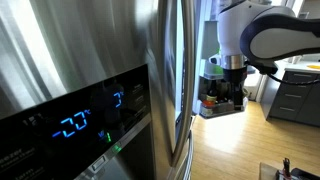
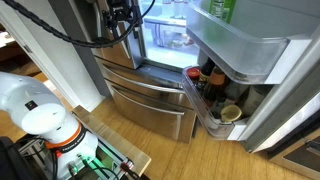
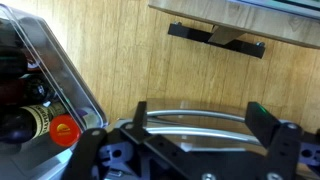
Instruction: Take the green bottle from the refrigerator door and place it in front of the vegetable drawer
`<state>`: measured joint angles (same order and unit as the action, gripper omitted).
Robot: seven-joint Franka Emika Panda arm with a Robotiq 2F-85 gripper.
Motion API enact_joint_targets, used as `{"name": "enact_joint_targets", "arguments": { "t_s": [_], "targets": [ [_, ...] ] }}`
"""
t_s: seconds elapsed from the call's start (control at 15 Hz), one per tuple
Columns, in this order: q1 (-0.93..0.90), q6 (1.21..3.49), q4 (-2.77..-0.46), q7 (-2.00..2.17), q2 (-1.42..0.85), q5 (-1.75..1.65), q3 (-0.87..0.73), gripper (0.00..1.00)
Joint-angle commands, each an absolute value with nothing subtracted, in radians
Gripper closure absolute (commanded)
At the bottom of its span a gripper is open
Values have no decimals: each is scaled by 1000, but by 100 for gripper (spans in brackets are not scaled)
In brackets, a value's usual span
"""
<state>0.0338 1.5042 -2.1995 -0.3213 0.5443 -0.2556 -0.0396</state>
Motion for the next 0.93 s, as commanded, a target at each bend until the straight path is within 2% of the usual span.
{"name": "enact_joint_targets", "arguments": {
  "t_s": [0.0, 0.33, 0.87],
  "targets": [
    [11, 1498, -2196, -313, 543, -263, -56, 0],
    [19, 1508, -2193, -291, 548, -280, -50, 0],
    [126, 1704, -2135, -119, 564, -502, -93, 0]
  ]
}}
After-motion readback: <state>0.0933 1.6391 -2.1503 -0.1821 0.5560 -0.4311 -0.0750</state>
